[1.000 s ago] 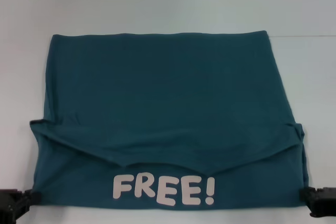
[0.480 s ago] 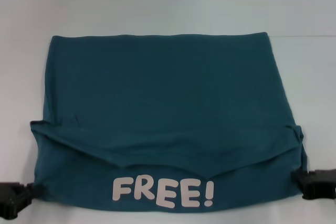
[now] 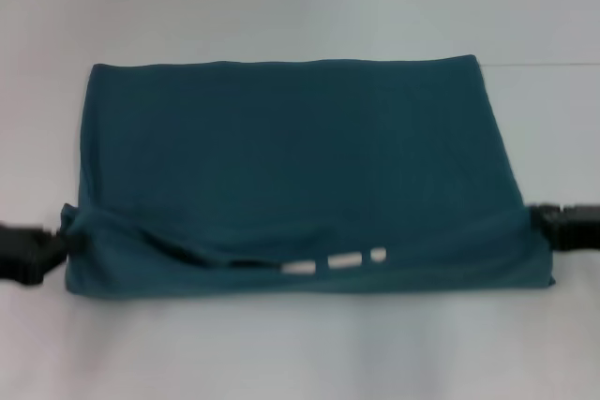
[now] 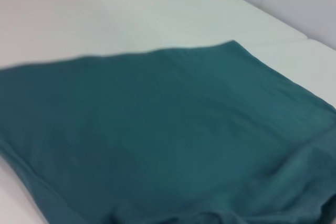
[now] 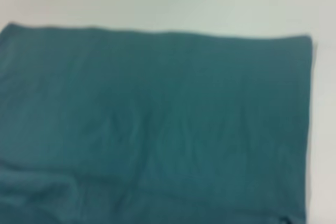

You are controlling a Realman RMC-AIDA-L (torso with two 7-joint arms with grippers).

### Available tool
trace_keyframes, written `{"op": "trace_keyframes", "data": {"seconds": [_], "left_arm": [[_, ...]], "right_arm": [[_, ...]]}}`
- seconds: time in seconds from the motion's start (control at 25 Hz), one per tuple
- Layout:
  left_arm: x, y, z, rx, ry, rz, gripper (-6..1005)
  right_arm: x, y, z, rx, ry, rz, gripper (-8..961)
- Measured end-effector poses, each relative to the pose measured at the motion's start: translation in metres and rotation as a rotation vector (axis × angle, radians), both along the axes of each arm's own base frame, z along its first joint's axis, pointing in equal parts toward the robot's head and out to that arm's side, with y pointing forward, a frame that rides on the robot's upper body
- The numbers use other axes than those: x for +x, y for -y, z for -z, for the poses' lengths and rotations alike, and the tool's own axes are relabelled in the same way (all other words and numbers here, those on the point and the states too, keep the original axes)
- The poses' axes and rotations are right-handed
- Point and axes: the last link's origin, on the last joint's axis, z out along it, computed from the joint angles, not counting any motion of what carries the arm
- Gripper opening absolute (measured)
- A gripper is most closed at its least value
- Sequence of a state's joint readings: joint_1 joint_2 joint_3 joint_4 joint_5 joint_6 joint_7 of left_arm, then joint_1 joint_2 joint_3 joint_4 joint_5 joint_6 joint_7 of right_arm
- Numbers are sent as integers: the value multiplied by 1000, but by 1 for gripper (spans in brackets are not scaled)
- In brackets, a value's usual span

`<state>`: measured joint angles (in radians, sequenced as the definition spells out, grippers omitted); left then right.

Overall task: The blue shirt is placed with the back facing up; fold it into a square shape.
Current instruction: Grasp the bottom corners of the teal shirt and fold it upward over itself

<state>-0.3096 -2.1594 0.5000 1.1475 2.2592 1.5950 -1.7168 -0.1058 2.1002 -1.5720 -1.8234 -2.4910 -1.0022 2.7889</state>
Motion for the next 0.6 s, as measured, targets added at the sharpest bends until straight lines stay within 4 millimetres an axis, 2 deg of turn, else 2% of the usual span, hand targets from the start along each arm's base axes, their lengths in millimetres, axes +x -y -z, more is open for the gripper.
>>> {"op": "trace_keyframes", "data": {"seconds": [0.24, 0.6], "left_arm": [[17, -48, -13, 84, -41, 28, 53], [35, -113, -21, 208, -88, 37, 53]], "right_arm": [[-14, -38, -15, 48, -13, -33, 24], [-21, -116, -26, 83, 21, -28, 24]]}}
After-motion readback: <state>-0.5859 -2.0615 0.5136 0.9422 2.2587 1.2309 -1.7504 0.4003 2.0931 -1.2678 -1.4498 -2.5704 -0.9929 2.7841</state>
